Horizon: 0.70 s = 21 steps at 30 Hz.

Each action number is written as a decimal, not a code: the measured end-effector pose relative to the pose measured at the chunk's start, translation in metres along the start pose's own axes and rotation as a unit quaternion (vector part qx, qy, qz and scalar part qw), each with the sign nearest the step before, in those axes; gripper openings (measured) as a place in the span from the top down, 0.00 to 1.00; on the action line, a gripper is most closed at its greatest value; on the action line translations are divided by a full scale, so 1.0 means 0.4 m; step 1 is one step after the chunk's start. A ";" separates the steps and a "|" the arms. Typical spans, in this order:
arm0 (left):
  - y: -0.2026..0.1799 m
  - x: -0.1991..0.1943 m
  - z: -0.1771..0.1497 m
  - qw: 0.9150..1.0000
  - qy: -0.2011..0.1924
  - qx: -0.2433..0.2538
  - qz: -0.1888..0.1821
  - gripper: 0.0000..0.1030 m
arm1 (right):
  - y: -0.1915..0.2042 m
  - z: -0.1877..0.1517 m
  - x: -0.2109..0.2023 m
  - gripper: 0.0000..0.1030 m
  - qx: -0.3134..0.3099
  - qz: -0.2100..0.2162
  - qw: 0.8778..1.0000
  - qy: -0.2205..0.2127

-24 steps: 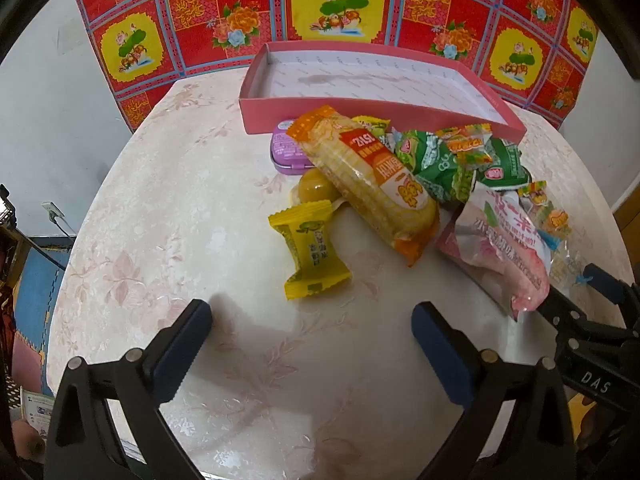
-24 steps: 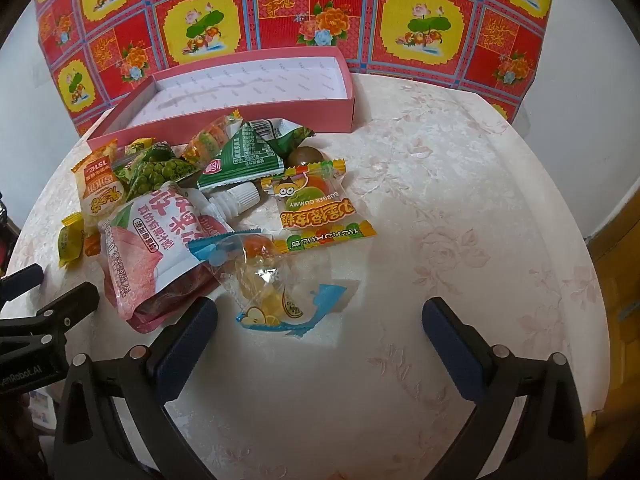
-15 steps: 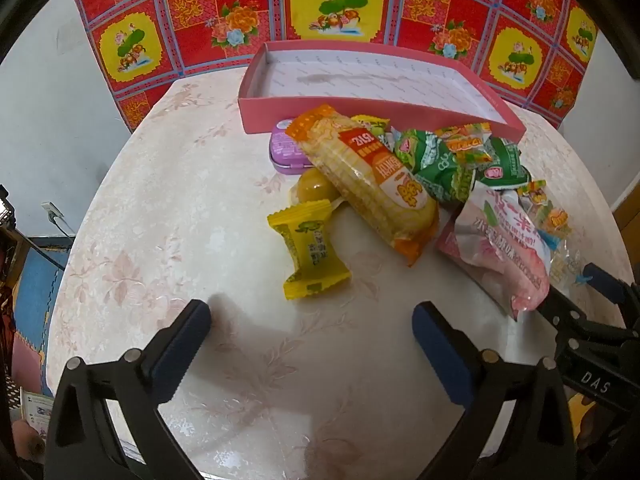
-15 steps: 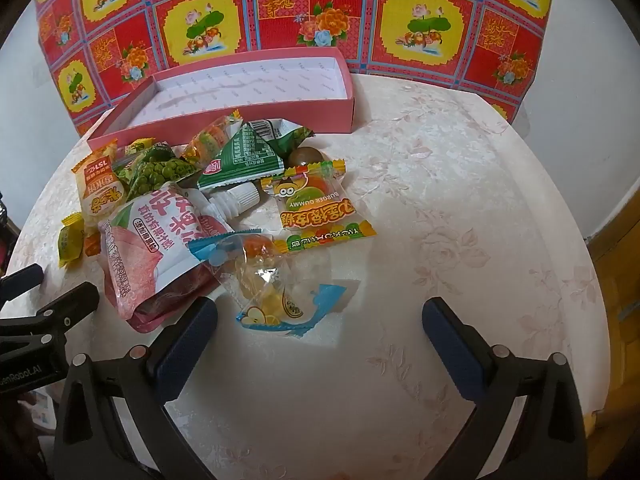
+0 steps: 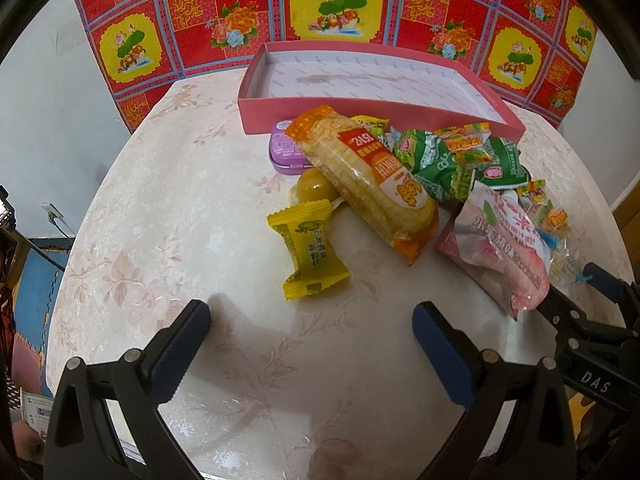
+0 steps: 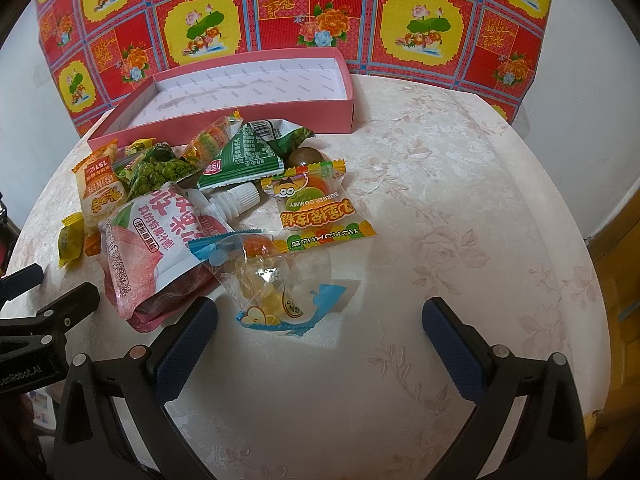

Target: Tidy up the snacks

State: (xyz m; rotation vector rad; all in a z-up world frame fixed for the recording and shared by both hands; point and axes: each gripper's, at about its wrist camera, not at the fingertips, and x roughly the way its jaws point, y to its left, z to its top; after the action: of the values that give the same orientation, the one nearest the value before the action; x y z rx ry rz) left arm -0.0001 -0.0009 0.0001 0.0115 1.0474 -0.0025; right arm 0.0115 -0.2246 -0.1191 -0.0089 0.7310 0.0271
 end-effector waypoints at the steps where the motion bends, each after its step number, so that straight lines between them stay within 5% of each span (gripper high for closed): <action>1: 0.000 0.000 0.000 1.000 0.000 0.000 0.000 0.00 | 0.000 0.000 0.000 0.00 0.000 0.000 1.000 0.000; 21: 0.000 0.000 0.000 1.000 -0.001 0.000 0.000 0.00 | 0.000 -0.002 -0.001 0.00 0.000 0.000 1.000 -0.001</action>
State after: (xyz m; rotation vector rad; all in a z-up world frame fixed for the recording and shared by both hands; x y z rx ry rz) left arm -0.0002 -0.0009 0.0001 0.0115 1.0455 -0.0027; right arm 0.0108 -0.2247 -0.1194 -0.0089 0.7282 0.0270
